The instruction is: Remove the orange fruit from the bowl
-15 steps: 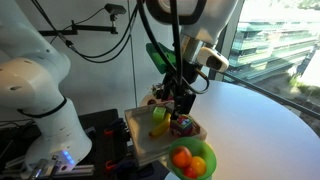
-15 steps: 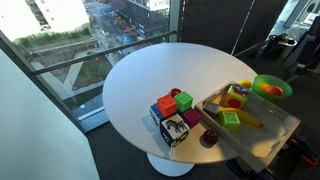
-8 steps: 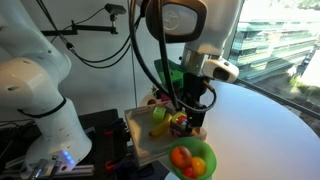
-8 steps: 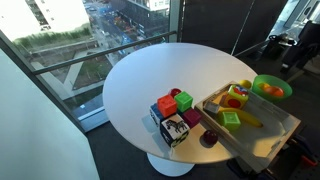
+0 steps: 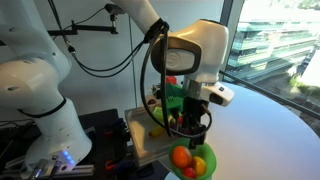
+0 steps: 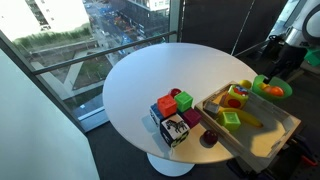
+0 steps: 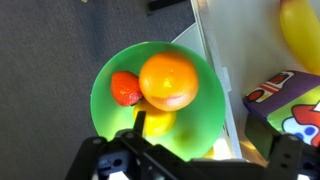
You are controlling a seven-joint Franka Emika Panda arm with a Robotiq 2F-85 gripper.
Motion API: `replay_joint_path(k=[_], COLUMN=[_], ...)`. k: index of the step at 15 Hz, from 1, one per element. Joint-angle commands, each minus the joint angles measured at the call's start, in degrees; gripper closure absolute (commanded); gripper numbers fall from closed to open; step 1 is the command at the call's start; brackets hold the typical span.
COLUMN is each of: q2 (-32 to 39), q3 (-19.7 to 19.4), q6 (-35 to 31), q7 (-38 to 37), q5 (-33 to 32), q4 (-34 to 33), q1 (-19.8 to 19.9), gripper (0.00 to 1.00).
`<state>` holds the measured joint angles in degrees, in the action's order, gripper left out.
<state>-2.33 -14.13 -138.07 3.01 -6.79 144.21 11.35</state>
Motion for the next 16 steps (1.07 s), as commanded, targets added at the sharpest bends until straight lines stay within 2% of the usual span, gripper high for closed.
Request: replay_joint_path(k=[1,6,16], q2=[2.4,4.6,8.5], q3=[0.5,0.1,-1.0], q6=[-3.0,-3.8,-3.3], q7=[-5.2,-9.6,-10.6], q5=[-4.2,-7.8,-8.0], q4=[-0.4,-0.7,-2.0], q1=[0.8,0.8,0.6], gripper=[0.0,0.0,0.0])
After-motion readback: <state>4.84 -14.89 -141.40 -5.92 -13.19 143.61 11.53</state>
